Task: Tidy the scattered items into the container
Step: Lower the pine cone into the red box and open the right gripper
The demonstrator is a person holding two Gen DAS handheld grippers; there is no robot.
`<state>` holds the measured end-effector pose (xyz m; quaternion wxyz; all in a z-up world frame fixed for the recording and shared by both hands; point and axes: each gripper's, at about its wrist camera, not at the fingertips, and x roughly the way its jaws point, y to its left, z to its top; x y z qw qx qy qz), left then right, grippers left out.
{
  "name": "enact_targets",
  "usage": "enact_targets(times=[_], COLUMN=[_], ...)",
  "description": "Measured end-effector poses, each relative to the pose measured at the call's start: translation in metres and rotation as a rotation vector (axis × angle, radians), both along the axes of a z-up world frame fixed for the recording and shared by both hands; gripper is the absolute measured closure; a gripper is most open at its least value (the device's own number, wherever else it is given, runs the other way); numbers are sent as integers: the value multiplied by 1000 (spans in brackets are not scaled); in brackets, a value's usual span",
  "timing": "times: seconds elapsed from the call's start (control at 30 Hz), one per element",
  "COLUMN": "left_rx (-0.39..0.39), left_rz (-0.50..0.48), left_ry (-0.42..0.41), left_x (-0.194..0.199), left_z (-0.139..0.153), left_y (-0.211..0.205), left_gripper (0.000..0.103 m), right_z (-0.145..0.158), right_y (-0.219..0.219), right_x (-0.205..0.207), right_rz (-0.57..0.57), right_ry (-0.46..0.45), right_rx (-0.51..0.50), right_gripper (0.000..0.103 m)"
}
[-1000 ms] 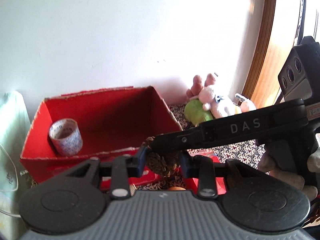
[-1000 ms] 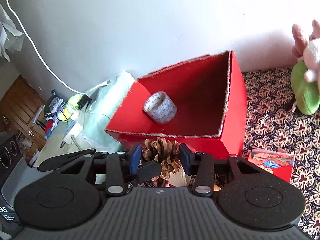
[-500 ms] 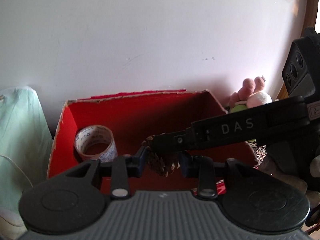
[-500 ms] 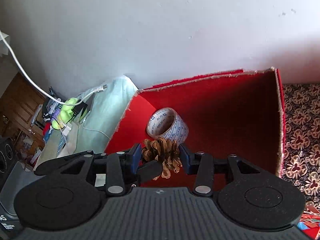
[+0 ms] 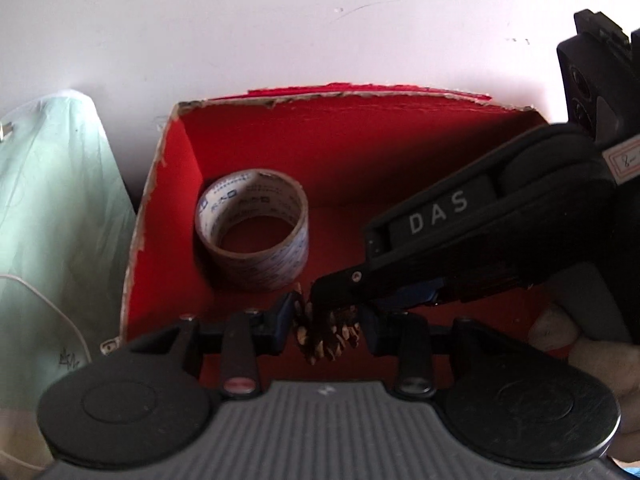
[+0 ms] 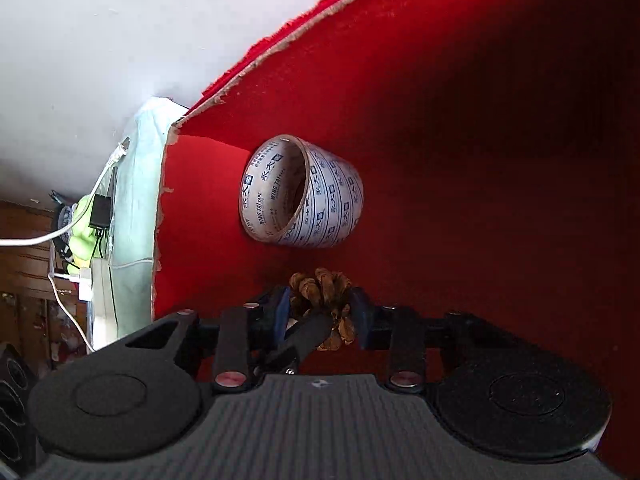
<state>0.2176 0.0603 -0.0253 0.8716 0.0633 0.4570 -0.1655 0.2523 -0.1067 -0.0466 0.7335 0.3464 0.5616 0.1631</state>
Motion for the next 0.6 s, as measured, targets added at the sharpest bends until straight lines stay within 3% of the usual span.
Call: enact_targets(times=[0.2, 0.33, 0.53, 0.6], left_rx=[16, 81, 94, 100], left_rz=[18, 9, -10, -11], left_ry=[8, -23, -42, -72], left_x=[5, 2, -3, -9], left_z=[-4, -9, -11, -7], left_y=[11, 6, 6, 6], left_gripper=[71, 71, 71, 67], right_z=[-6, -13, -16, -17], right_y=[13, 16, 15, 13], right_x=[9, 12, 14, 15], right_rz=[-10, -11, -1, 8], right_ry=[62, 103, 131, 131], right_rx=[36, 77, 78, 126], right_gripper=[70, 70, 70, 72])
